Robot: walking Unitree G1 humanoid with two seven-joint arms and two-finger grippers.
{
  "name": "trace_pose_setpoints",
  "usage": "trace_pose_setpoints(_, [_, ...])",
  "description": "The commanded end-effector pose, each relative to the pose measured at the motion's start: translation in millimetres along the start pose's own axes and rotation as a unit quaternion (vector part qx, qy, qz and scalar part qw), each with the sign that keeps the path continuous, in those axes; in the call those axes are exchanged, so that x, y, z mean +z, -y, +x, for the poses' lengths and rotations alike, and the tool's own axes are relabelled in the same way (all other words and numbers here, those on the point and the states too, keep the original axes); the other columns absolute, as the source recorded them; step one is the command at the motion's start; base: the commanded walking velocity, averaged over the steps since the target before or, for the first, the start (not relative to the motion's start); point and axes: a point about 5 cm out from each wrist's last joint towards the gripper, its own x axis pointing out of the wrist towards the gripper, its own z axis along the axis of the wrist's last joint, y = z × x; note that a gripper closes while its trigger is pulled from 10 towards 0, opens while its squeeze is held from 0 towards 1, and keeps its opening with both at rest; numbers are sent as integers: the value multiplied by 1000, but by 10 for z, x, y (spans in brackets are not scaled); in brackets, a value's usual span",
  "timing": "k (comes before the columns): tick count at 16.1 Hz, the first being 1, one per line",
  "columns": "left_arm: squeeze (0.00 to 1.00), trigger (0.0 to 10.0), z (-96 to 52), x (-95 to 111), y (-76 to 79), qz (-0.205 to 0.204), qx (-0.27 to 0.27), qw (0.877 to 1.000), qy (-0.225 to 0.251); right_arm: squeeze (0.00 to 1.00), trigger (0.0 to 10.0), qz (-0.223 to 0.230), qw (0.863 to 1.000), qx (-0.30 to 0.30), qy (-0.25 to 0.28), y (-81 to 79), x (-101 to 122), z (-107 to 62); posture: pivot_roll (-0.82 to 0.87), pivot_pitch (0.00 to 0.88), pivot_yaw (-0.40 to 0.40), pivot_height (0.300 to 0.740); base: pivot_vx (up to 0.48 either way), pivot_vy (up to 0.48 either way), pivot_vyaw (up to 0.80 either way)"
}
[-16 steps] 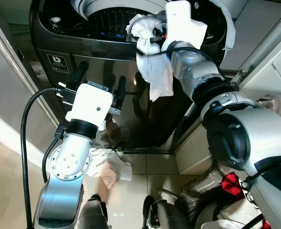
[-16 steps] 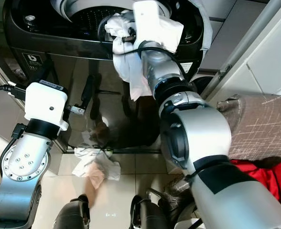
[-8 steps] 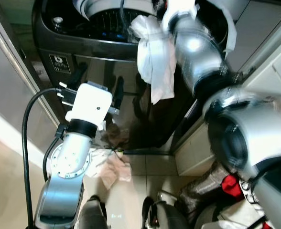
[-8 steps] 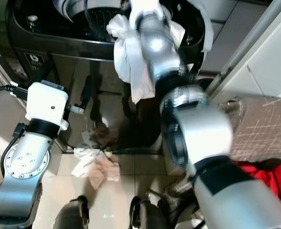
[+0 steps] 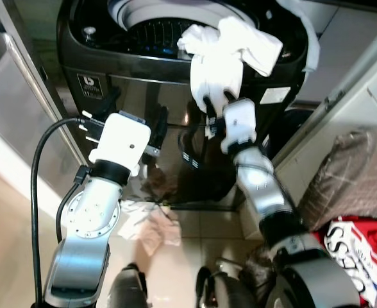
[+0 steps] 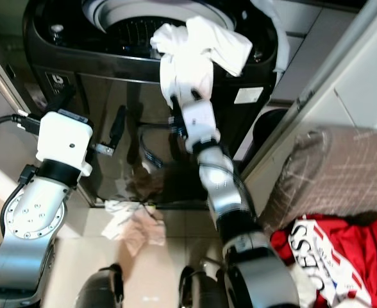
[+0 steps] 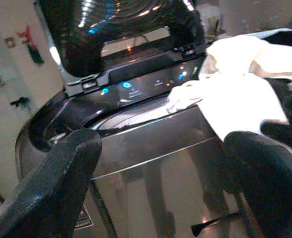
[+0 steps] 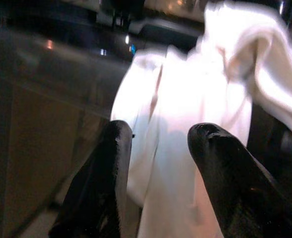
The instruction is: Clothes washing
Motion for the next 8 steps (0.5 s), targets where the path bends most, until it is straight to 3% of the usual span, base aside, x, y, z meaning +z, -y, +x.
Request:
trace_pose_setpoints(1, [0, 10000, -13, 80, 37, -8, -17, 1000, 15, 0, 10000, -12, 1000, 0, -25, -31, -121, -60, 117, 215, -30, 740, 0, 0, 0])
trace_pose_setpoints(6, [0, 10000, -103, 151, 45, -42, -41, 998, 9, 0, 10000, -15, 995, 3, -95, -268, -165, 125, 186, 287, -2, 740, 0, 0, 0])
trace_pose_setpoints(8, [0, 10000, -153, 180, 55, -56, -39, 998, 6, 0, 10000, -21, 994, 3, -112, -293, -165, 173, 217, 310, -4, 740, 0, 345, 0])
